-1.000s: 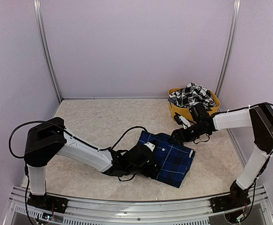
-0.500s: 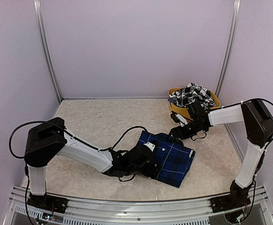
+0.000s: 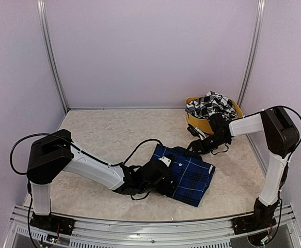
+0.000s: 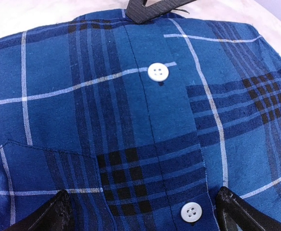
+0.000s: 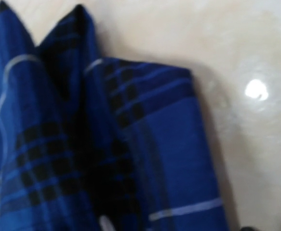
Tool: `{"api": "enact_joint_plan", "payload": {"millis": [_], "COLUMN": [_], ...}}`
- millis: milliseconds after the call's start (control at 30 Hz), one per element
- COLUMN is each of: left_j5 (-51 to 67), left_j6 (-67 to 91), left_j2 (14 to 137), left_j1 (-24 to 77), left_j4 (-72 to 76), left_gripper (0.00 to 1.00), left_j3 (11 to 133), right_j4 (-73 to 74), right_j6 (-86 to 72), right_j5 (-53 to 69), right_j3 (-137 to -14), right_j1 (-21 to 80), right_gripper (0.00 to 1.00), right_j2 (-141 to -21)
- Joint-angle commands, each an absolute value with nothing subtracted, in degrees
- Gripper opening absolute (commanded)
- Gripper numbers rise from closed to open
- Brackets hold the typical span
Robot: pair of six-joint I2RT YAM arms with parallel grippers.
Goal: Fold and stack the long sleeve shirts
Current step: Pick up the square-folded shirt from the center of the board.
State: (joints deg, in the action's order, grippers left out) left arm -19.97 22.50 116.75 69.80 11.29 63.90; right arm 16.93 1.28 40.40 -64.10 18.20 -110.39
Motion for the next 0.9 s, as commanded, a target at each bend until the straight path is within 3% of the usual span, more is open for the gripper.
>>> {"api": "enact_joint_plan", "payload": {"millis": [0, 200, 867], "left_j5": [-21.6, -21.9, -24.8], "left_j6": [22.0, 22.1, 21.6], "left_j2": [118.6, 118.3, 115.5], "left_j1": [69.8, 69.8, 69.8], "left_j4": [9.8, 10.2, 12.2], "left_gripper": [0.99, 0.99, 0.99], "left_j3": [63.6, 63.0, 57.2], "right_j4": [19.5, 20.2, 19.1], "right_j6": [1.5, 1.8, -2.2], "right_j5": [46.4, 49.0, 49.0], "right_j3": [-62.0, -61.3, -55.6], "right_j1": [17.0, 16.7, 23.8], "right_gripper": [0.85, 0.81, 0.53], "right_j2": [-113.2, -114.3, -111.7]}}
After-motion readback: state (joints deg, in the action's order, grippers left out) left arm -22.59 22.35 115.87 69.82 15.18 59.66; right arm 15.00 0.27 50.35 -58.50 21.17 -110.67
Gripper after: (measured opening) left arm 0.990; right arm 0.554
